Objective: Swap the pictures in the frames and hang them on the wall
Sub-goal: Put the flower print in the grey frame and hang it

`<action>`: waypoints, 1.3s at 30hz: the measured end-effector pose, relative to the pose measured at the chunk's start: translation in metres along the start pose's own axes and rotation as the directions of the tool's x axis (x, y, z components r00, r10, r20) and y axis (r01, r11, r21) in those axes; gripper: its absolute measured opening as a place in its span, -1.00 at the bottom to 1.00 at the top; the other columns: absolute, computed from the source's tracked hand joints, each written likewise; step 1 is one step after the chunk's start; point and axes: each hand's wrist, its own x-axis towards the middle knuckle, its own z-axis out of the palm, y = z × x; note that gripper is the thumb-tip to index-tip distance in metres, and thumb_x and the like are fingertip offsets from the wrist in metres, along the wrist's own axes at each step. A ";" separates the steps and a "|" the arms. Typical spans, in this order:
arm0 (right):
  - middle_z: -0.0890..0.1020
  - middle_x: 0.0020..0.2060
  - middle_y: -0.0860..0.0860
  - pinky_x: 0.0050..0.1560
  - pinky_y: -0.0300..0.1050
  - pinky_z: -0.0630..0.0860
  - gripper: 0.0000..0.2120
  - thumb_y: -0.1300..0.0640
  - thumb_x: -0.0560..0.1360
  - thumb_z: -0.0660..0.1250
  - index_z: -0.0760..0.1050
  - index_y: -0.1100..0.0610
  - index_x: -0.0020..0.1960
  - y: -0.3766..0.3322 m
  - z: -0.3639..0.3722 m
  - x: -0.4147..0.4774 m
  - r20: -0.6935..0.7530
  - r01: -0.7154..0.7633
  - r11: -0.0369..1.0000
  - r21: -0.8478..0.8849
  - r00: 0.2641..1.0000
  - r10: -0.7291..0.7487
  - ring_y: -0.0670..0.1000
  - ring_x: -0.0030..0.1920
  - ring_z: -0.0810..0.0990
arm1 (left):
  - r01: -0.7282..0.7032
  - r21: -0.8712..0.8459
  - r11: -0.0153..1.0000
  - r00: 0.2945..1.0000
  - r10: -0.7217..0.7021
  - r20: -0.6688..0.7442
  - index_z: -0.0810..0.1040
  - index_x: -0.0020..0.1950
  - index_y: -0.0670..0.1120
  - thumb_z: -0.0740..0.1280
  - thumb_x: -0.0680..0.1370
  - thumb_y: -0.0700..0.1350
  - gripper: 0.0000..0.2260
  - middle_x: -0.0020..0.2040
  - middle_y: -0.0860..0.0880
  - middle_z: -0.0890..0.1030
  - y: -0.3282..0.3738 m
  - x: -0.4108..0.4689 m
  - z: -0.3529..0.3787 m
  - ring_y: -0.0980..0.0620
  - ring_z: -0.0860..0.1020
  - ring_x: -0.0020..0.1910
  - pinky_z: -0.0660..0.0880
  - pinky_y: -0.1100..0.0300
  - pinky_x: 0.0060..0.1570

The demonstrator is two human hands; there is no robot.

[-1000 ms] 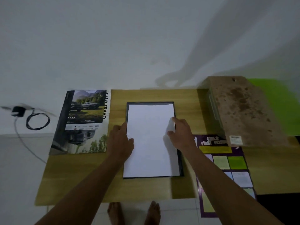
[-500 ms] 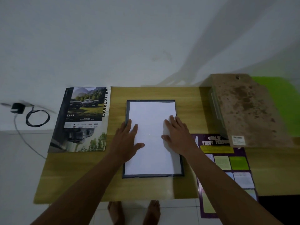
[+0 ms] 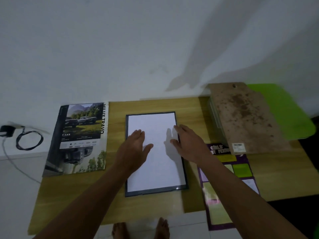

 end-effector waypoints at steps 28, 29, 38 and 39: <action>0.53 0.11 0.23 0.08 0.05 0.47 -0.60 0.06 0.45 0.36 0.46 0.17 0.25 0.235 -0.151 -0.055 -0.168 -0.549 0.832 0.076 0.815 0.554 0.28 0.18 0.46 | 0.248 -0.515 0.820 0.966 -0.170 0.195 0.44 0.38 -0.17 0.47 0.46 -0.14 -0.49 0.12 -0.07 0.60 0.255 0.120 0.043 0.07 0.50 -0.05 0.42 0.26 -0.05; 0.53 0.11 0.23 0.06 0.05 0.49 -0.56 0.05 0.42 0.39 0.45 0.16 0.26 0.237 -0.151 -0.054 -0.179 -0.552 0.829 0.096 0.809 0.559 0.28 0.17 0.47 | 0.280 -0.547 0.789 0.958 -0.199 0.205 0.44 0.38 -0.18 0.49 0.43 -0.19 -0.46 0.08 -0.07 0.60 0.255 0.120 0.044 0.06 0.52 -0.05 0.46 0.24 -0.03; 0.58 0.11 0.16 0.08 0.15 0.60 -0.01 -0.11 0.03 0.65 0.41 0.22 0.35 0.210 -0.159 -0.063 -0.145 -0.476 0.778 0.411 0.808 0.571 0.18 0.07 0.61 | 0.378 -0.725 0.576 0.924 -0.277 0.262 0.49 0.31 -0.10 0.49 0.34 -0.39 -0.43 -0.12 0.05 0.64 0.224 0.107 0.023 -0.02 0.63 -0.02 0.59 -0.06 0.06; 0.61 0.07 0.14 0.07 0.14 0.61 -0.04 -0.05 0.05 0.68 0.41 0.26 0.34 0.199 -0.160 -0.065 -0.132 -0.463 0.763 0.452 0.811 0.570 0.16 0.04 0.63 | 0.370 -0.735 0.569 0.927 -0.276 0.254 0.49 0.30 -0.08 0.47 0.35 -0.39 -0.44 -0.12 0.06 0.64 0.217 0.101 0.017 0.00 0.63 -0.03 0.59 -0.05 0.04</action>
